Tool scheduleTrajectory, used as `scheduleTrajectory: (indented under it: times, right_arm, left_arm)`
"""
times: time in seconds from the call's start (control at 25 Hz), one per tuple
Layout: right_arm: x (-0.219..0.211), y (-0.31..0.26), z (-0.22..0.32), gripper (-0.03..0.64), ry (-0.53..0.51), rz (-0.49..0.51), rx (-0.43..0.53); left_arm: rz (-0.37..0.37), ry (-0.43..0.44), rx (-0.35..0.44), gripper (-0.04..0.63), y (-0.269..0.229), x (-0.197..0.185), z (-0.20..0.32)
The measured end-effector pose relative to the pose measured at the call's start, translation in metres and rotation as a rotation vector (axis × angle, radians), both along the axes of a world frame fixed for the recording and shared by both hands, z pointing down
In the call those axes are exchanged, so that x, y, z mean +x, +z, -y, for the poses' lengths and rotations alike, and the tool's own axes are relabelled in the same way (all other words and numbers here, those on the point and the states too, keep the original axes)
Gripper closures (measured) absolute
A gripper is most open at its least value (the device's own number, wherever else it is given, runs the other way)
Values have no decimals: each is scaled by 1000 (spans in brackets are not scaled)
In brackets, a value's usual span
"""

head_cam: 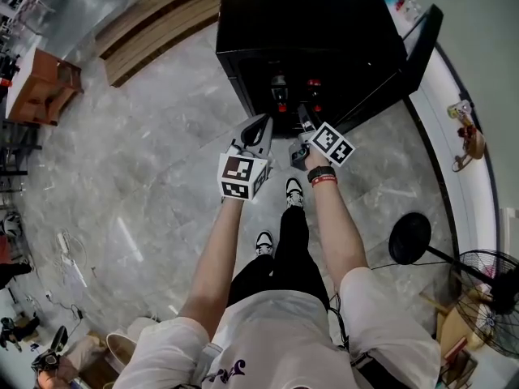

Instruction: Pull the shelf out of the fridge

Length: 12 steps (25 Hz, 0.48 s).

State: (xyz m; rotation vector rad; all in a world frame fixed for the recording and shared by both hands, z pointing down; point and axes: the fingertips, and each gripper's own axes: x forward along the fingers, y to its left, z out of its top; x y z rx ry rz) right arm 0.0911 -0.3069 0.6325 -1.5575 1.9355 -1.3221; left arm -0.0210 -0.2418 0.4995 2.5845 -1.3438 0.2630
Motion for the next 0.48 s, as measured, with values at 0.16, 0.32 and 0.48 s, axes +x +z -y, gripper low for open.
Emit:
scheduleTrajectory:
  times: [0.16,0.32,0.48]
  right_arm:
    - [-7,20,17,433,33,82,11]
    - [-8,40,31,394,97,235,9]
    - [-9,62,47,351,142,347,0]
  left_arm:
    - [-2,-4,5,578,14,-7,10]
    - [-1,-3,15,578,22,-7,20]
    - [5,-5,18,578,31,-7,30]
